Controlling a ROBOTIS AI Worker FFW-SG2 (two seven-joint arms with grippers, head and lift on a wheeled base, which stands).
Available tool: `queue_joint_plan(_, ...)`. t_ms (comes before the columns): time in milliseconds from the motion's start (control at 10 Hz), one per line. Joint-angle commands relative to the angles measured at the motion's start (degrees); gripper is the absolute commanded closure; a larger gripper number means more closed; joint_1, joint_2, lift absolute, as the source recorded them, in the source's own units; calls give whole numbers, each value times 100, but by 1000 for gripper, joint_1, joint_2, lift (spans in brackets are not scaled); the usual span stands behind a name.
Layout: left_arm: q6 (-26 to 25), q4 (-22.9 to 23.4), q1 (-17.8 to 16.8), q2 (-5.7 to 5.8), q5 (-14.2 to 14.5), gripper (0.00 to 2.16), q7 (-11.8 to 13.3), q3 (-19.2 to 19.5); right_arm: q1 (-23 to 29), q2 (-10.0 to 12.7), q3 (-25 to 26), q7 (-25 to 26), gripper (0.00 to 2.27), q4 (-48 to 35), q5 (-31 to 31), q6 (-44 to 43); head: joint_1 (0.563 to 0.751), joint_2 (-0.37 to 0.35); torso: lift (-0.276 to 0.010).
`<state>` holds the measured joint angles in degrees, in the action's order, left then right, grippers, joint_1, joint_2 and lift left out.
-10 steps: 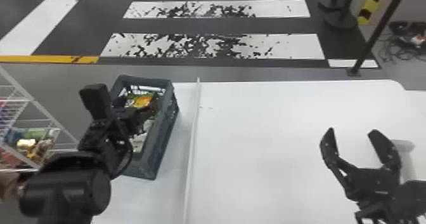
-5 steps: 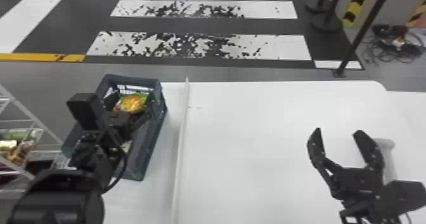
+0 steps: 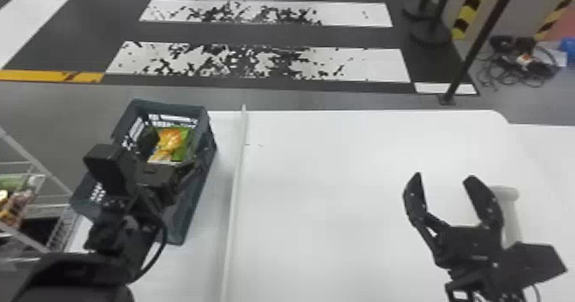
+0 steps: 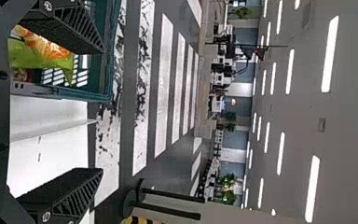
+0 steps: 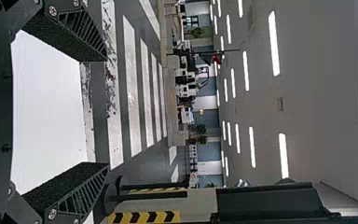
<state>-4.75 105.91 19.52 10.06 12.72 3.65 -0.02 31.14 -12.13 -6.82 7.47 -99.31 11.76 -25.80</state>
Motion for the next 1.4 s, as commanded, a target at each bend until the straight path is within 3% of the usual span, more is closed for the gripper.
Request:
queue_joint_plan(0,39,62,78,-13,-15,93,4,-33,-2,0,-12,0,120,52,11,-130,695,2,-29)
queue_joint_plan(500,268,53,272,-13,-287,93,4,-305,-117,-35,-30,0,120,412,231,-464,695,-43,-29)
queue_joint_plan(600,303,18,280,-4,-287,93,145,-297,-161,-35,-65,0,124,465,231,-447,695,-53,-29)
queue_joint_plan(700,356,-53,263,5,-287,93,66,-305,-240,-35,-100,26,124,535,231,-394,695,-59,-29)
queue_joint_plan(900,1287,-369,263,5,-278,83,-75,-323,-301,-44,-91,18,120,658,231,-464,695,-48,-29)
queue_joint_plan(1100,1323,-457,272,110,-226,22,198,-349,-266,-35,-100,9,120,649,239,-570,695,-44,-29)
queue_joint_plan(1300,1586,-598,307,110,-190,63,66,-420,-257,-44,-91,9,120,720,143,-517,695,-50,-29)
